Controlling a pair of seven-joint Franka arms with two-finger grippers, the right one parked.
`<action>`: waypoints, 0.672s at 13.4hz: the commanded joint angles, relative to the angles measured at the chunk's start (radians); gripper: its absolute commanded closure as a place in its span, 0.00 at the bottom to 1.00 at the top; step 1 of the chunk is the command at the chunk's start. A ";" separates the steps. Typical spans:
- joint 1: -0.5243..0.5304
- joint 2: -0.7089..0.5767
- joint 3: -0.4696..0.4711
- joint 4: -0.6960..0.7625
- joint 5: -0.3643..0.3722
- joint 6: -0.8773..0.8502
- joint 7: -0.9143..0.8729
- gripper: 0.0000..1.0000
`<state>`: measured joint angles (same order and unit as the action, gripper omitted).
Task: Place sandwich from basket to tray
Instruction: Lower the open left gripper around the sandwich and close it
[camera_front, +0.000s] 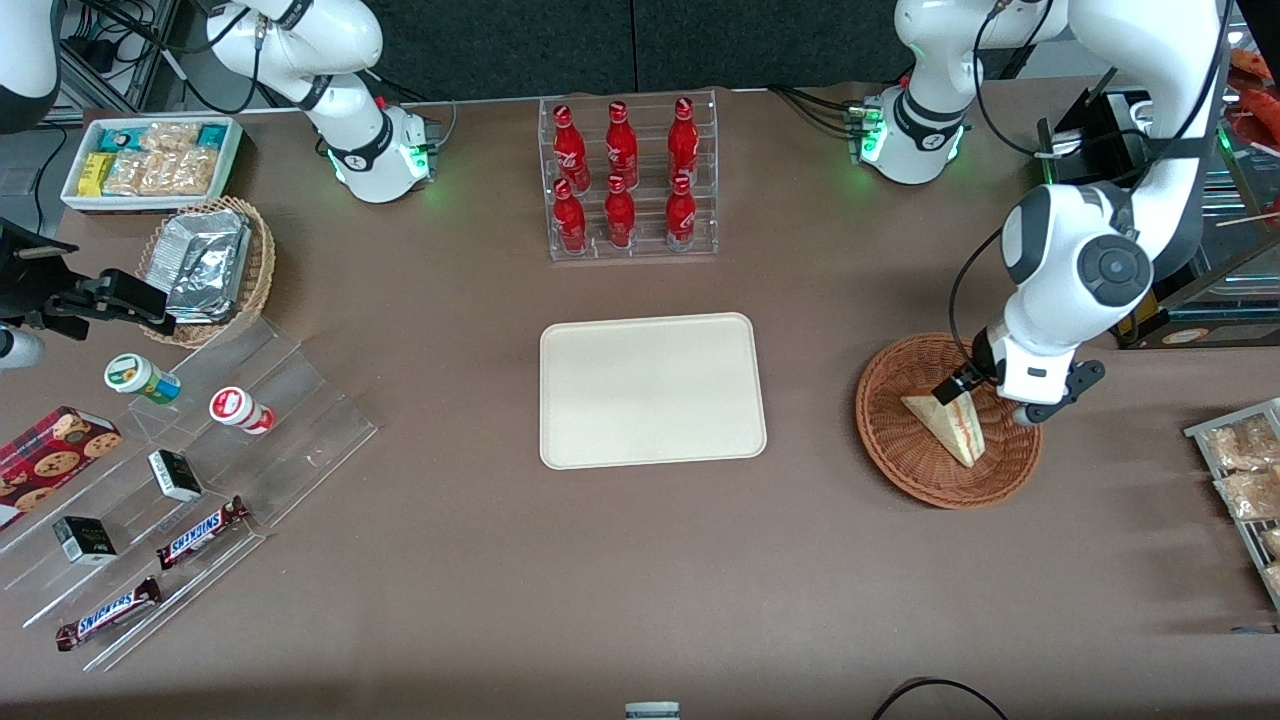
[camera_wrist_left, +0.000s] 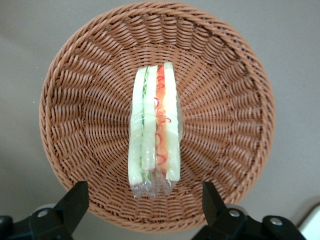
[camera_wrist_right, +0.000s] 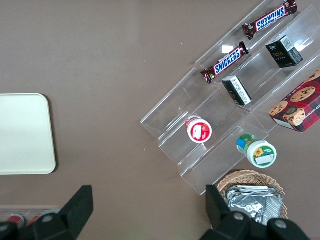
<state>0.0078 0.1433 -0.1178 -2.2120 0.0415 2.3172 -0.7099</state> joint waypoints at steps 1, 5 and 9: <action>-0.003 0.022 -0.002 0.003 0.029 0.049 -0.029 0.00; -0.003 0.055 -0.002 0.002 0.031 0.082 -0.031 0.00; -0.003 0.090 -0.002 0.002 0.031 0.110 -0.029 0.00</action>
<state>0.0076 0.2159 -0.1181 -2.2119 0.0513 2.4031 -0.7140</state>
